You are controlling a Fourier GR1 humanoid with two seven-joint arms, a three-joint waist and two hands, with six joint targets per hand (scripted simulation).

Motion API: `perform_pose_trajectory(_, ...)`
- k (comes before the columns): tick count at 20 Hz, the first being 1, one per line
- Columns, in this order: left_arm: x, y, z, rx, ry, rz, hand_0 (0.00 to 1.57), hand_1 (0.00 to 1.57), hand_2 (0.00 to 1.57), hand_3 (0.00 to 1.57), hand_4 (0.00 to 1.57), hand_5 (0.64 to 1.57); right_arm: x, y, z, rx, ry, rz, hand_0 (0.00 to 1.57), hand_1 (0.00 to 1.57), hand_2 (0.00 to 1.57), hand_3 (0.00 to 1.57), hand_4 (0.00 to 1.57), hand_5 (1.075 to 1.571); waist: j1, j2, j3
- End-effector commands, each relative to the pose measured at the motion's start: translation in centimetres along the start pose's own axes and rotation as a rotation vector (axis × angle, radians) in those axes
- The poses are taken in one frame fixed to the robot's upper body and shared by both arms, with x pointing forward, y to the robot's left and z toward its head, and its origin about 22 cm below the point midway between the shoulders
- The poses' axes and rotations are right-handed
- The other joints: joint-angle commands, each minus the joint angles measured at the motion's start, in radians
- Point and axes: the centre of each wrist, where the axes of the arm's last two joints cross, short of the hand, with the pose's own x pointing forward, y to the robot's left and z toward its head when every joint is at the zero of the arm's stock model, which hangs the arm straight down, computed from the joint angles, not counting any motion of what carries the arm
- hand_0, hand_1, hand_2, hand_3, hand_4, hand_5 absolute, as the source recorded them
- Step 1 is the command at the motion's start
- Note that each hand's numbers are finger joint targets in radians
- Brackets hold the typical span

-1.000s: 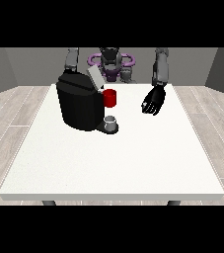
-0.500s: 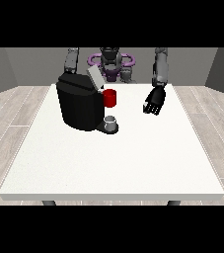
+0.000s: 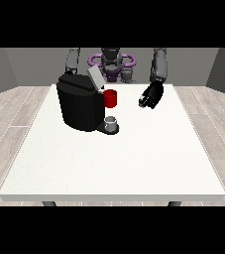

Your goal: Insert the coffee pod into the coffee machine and close the lid

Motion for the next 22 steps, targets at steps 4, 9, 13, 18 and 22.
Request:
perform_pose_trajectory(4,4.5,2.1,-2.1,-0.084,-0.068,0.026,1.38,1.38,1.38,1.33,0.49,1.571,-2.4,-1.4,-0.8,-0.048,0.080,0.029,0.00,0.00,0.00,0.00,0.00,1.571,0.054,-0.073,0.0006)
perform_pose_trajectory(9,4.8,6.0,-2.5,-0.050,-0.075,0.047,1.40,1.40,1.40,1.34,0.60,1.571,-0.8,1.4,-0.1,0.032,0.039,0.022,0.00,0.00,0.00,0.00,0.00,1.571,-0.023,-0.082,-0.0001)
perform_pose_trajectory(13,7.8,6.0,-3.3,-0.069,-0.103,0.024,1.33,1.33,1.35,1.32,0.59,1.571,-1.4,-1.3,-1.1,0.000,0.043,0.025,0.00,0.00,0.00,0.00,0.00,1.571,0.001,-0.101,0.0003)
perform_pose_trajectory(18,8.9,8.5,-3.6,-0.028,-0.117,0.046,1.42,1.42,1.42,1.38,0.54,1.571,-1.0,0.5,-0.5,0.029,0.018,-0.005,0.00,0.00,0.00,0.00,0.00,1.571,-0.048,-0.101,0.0002)
perform_pose_trajectory(22,9.8,12.7,-3.6,-0.043,-0.098,0.124,1.22,1.22,1.27,1.29,0.51,1.571,0.4,1.6,-0.9,0.051,-0.002,-0.033,0.00,0.00,0.00,0.00,0.00,1.571,-0.055,-0.118,0.0002)
